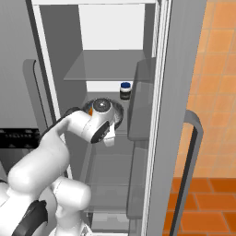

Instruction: Pick the chicken drumstick and bell pepper from their plates and place them in the bowl. Then put the bowl in the fridge.

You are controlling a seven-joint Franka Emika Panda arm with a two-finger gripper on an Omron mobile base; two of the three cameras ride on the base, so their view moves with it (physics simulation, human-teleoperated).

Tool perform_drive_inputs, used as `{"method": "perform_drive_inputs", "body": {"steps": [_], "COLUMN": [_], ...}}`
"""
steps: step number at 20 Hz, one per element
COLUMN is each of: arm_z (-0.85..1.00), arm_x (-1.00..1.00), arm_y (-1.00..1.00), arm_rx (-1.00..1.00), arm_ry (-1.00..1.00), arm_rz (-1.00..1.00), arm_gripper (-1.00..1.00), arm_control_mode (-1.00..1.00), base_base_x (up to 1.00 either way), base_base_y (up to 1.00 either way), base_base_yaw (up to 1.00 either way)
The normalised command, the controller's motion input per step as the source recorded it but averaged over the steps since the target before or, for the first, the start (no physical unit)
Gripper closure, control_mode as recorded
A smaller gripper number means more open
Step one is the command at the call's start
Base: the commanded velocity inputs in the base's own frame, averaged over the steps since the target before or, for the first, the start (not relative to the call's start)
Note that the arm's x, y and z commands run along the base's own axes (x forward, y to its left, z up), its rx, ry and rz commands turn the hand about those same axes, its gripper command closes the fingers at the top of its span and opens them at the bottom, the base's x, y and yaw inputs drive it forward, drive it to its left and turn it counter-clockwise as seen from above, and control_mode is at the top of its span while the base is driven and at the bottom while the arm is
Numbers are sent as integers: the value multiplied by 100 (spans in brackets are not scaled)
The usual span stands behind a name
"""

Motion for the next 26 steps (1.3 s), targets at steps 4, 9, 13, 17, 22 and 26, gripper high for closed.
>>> {"method": "perform_drive_inputs", "body": {"steps": [4,9,13,17,22,26], "arm_z": [-19,-34,-33,-6,5,0], "arm_x": [83,78,48,9,-1,-21], "arm_y": [-8,0,0,19,6,8], "arm_rx": [0,0,-1,0,0,0], "arm_ry": [5,9,4,0,-9,-25], "arm_rz": [7,6,6,1,0,0], "arm_gripper": [100,100,100,-100,-100,-100], "arm_control_mode": [-100,-100,-100,-100,-100,-100], "base_base_x": [0,0,0,0,0,0], "base_base_y": [0,0,0,0,0,0], "base_base_yaw": [0,0,0,0,0,0]}}
